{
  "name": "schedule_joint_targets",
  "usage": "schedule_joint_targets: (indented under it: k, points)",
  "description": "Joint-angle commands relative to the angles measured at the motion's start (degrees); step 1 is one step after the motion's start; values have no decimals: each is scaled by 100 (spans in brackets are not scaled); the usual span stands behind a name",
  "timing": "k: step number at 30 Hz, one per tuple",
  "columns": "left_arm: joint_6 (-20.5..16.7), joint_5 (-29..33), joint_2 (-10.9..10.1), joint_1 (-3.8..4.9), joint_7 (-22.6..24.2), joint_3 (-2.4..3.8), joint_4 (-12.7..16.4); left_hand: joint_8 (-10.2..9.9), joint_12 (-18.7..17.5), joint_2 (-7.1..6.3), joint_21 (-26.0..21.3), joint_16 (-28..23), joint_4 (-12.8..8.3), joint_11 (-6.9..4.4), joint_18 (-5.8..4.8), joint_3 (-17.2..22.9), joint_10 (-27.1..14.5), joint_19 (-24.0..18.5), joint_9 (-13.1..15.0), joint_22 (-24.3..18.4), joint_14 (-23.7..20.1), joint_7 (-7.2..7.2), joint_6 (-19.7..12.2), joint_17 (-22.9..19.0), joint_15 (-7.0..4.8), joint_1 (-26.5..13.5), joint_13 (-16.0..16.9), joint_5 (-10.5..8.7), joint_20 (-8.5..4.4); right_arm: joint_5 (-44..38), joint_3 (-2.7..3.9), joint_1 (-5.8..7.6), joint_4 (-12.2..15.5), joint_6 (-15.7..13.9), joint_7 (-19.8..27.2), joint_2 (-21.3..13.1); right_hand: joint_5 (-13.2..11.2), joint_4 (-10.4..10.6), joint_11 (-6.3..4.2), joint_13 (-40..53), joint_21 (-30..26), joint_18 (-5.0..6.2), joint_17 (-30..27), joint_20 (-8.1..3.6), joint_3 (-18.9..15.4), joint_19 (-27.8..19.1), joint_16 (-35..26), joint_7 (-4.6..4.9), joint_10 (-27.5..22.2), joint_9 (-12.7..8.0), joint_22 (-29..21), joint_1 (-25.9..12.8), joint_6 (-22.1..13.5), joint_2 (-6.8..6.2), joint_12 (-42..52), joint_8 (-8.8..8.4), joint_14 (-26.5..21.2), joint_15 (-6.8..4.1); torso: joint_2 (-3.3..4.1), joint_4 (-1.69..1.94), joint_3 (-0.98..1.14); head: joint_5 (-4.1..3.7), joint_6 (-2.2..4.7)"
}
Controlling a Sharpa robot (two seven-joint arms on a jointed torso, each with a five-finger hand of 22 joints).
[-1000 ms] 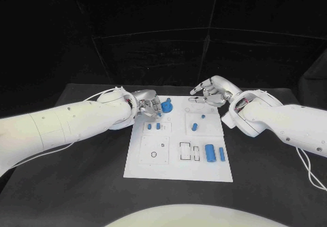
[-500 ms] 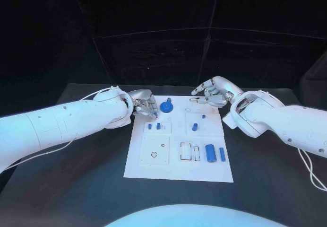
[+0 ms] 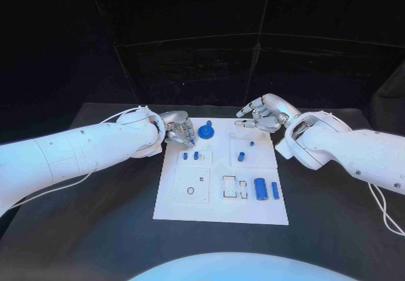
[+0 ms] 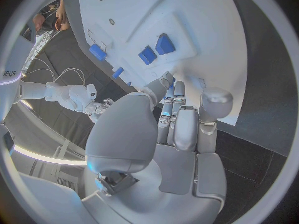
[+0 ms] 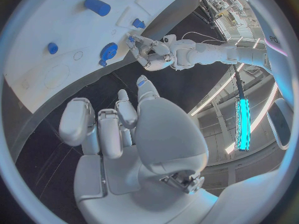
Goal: Assemble the parts on the task board
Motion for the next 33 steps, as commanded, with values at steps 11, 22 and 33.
schedule_joint_targets:
  k: [11, 22, 33]
  points:
    - [194, 32, 58, -2, -26, 0, -2, -33, -21, -37, 19, -9, 8, 9, -48, 43, 47, 39, -5, 9, 135, -10, 52, -7, -32, -32, 6, 6, -4, 10, 3, 10, 0, 29, 28, 23, 1, -17, -8, 7, -26, 78, 266, 1, -33, -54, -28, 7, -17, -6, -5, 14, -33, 56, 4, 35, 317, -30, 0, 2, -3, 3, -9]
    - [221, 31, 76, -3, -66, -2, -10, -37, -26, -38, 20, -9, 7, 8, -48, 48, 53, 38, -4, 12, 135, -11, 57, -10, -33, -36, 7, 6, -5, 10, 3, 10, -4, 36, 21, 20, 1, -17, -8, 7, -26, 78, 266, 1, -33, -54, -28, 7, -17, -6, -5, 14, -33, 56, 4, 35, 317, -30, 0, 4, 1, -1, -19]
    - [256, 29, 86, -4, -138, -2, -24, -105, -93, -86, 16, -10, -4, 34, -50, 56, 19, 33, -17, 16, 131, 21, 3, -21, -20, -71, -1, 6, 0, 10, 3, 9, -3, 36, 17, 17, 1, -17, -8, 7, -26, 78, 266, 1, -33, -54, -28, 7, -17, -6, -5, 14, -33, 56, 4, 35, 317, -30, -3, 0, 1, 2, -17]
